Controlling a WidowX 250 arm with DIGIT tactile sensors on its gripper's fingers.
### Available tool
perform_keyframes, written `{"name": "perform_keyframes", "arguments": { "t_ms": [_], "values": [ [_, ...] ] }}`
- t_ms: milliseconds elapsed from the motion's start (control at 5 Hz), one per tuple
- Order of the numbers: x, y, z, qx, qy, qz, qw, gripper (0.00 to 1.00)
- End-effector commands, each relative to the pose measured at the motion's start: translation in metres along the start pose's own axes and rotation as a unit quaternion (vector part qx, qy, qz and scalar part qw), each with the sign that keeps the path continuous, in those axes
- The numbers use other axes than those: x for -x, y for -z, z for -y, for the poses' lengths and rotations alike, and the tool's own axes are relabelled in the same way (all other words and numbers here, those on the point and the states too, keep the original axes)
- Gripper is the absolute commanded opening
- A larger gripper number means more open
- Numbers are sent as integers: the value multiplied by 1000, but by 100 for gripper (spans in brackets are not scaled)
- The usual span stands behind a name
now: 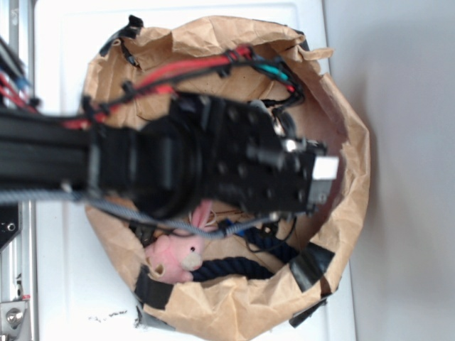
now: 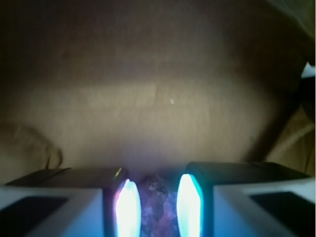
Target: Grab the rock.
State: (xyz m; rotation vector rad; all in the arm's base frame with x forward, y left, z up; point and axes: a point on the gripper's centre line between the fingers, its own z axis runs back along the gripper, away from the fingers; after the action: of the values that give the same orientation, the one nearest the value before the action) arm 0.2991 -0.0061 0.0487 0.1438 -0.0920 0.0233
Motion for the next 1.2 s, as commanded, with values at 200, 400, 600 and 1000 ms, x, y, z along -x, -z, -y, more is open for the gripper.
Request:
{"name": "perform_keyframes", "arguments": {
  "t_ms": [200, 400, 600, 1000],
  "values": [
    [-8, -77, -28, 79, -7, 2, 997, 0],
    [-6, -85, -30, 86, 0, 0, 996, 0],
    [-4, -75, -25, 70, 5, 9, 997, 100],
    [-5, -49, -2, 52, 16, 3, 999, 100]
  ]
}}
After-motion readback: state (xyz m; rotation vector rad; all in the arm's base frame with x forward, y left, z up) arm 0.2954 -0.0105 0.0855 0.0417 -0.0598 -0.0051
